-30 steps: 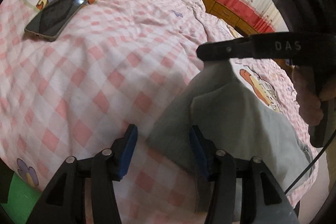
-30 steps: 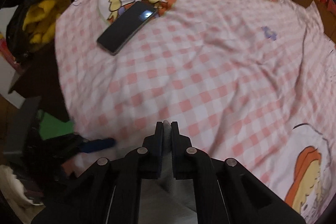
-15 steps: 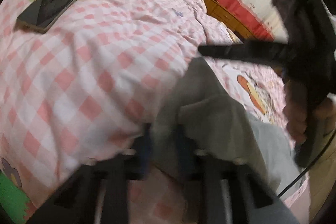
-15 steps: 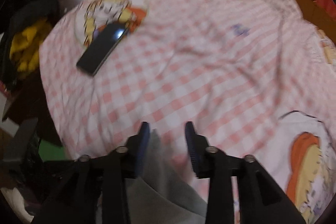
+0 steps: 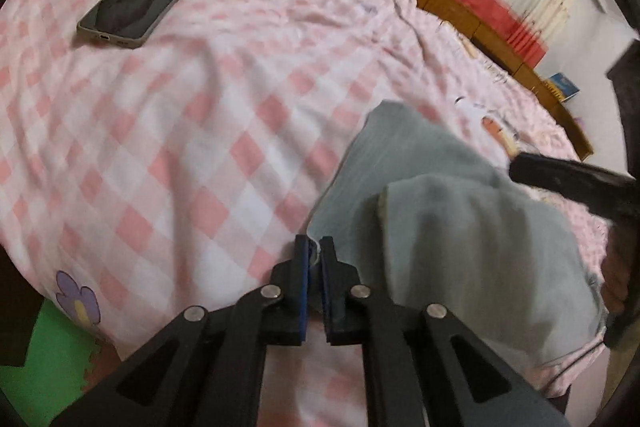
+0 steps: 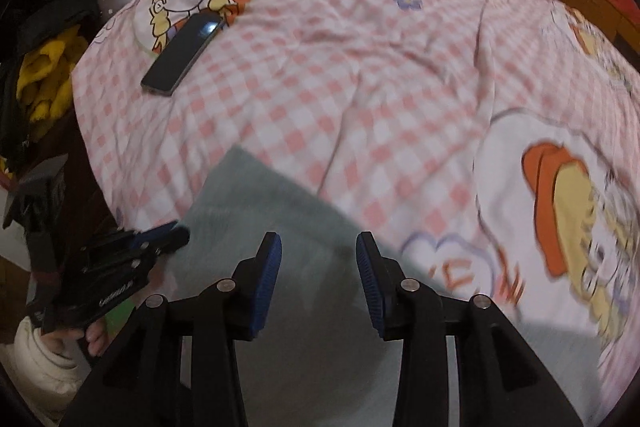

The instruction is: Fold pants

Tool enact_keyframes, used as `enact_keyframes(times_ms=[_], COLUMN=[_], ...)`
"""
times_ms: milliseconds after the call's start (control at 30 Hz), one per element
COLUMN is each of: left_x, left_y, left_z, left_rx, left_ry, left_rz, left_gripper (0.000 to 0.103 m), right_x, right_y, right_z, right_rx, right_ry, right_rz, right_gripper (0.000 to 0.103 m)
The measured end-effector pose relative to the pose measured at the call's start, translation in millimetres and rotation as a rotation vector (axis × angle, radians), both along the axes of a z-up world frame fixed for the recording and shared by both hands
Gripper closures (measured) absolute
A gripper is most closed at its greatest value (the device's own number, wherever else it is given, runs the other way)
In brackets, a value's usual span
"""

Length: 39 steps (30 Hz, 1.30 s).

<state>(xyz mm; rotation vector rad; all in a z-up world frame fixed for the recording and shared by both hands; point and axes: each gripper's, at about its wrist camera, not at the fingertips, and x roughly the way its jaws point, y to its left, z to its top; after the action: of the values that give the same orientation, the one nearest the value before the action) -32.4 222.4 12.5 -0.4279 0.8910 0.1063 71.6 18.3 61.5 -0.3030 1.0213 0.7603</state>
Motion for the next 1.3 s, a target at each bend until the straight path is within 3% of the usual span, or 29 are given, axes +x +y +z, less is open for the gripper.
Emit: enact_keyframes(times_ms=[233,567,833,1033,1133,1200,1233,1300], left_x=[-12,-21,5,17,20,20,20,16], left_y=[2,-18,-30,-35,-42,-46,-49,-54], left_z=[13,26,12,7,10,12,14,22], left_rx=[0.031,-0.016,-0.034,-0.027,0.009,0.036,0.041,0.048], left_ry=[-0.002,-0.022,0.017,0.014,0.007,0.004,0.000,-0.021], left_rz=[0.009,-0.083,-0.116,-0.120,-0.126,-0.141,-0.154,-0.171], left_gripper=[0.083,0.082,0.081,0.075,0.077,0.087,0.098,0.099], right_x=[-36,-81,-87,-84,-85,-85,-85,-85], right_y=[-20,-83,-138,-156,-156,-156,-157,-160], right_z=[-3,-15,-21,-39,-44,-45,-44,-44], right_rx=[0.010,-0.029,-0.038,-0.028,-0.025,-0.019,-0.013,0.001], right_ry=[-0.006,-0.026,-0.024,0.018,0.021,0.022,0.024,0.028], right_rz=[-0.043,-0.196,-0.343,-0.389,-0.392,-0.393,-0.394,-0.398], right_gripper=[0.063,0.063,0.063,0.063,0.063,0.063,0.063,0.063])
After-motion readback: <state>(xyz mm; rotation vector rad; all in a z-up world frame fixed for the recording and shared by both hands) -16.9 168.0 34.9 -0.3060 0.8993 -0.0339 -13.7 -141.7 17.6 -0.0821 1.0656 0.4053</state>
